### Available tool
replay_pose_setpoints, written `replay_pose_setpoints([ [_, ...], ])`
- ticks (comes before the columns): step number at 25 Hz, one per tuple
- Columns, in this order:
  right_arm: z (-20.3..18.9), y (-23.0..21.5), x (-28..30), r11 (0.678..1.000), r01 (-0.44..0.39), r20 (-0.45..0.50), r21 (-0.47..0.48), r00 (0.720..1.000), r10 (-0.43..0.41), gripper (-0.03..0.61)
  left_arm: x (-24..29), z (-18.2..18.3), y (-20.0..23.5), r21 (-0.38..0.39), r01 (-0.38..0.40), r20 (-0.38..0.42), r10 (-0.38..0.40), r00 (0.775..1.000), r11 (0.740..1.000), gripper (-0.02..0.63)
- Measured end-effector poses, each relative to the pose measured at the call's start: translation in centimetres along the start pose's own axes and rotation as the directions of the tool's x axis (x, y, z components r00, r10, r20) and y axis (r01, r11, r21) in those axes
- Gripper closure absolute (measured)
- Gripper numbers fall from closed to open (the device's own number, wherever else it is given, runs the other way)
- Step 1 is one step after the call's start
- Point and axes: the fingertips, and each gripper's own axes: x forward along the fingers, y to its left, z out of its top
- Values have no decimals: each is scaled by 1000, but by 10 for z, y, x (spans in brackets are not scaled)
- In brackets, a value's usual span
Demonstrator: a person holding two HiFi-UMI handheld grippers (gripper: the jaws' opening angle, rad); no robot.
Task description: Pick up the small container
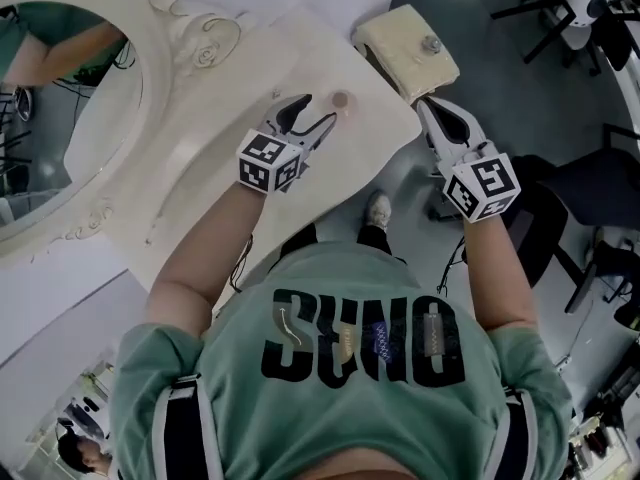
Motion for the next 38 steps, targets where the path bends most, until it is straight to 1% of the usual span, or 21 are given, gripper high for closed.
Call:
replay_pose_setpoints([
  [4, -20, -4, 7, 1000, 8, -15, 15, 1000, -7, 568, 23, -14, -5, 39, 9, -18, -8, 1000, 999, 364],
  [8, -35, -3, 9, 1000, 7, -24, 30, 1000, -6, 568, 41, -22, -7, 81, 0, -21, 2, 1000, 997, 364],
  [12, -46, -1, 6, 999, 3, -38, 37, 999, -2, 568, 53, -19, -4, 101, -22, -5, 22, 1000, 995, 364],
  [16, -53, -2, 4, 999, 5, -44, 44, 999, -3, 568, 60, -17, -5, 138, -30, 8, 30, 1000, 990, 364],
  [19, -55, -2, 2, 999, 5, -46, 45, 999, -3, 568, 64, -19, -6, 145, -37, 16, 35, 999, 989, 367],
  [23, -56, -2, 0, 999, 4, -48, 44, 999, -2, 568, 67, -21, -6, 150, -58, 31, 54, 998, 987, 408],
  [26, -59, -2, -2, 999, 5, -50, 48, 999, -3, 568, 66, -18, -6, 180, -73, 53, 65, 996, 981, 447],
  [28, -60, -1, -3, 999, 6, -50, 50, 999, -4, 568, 66, -17, -7, 195, -72, 52, 63, 997, 978, 476],
  [31, -60, -1, -5, 999, 10, -47, 51, 999, -7, 568, 64, -17, -9, 181, -58, 46, 51, 998, 982, 477],
  [38, -56, -1, -8, 999, 17, -37, 50, 999, -15, 568, 58, -18, -12, 169, -54, 41, 48, 998, 984, 477],
])
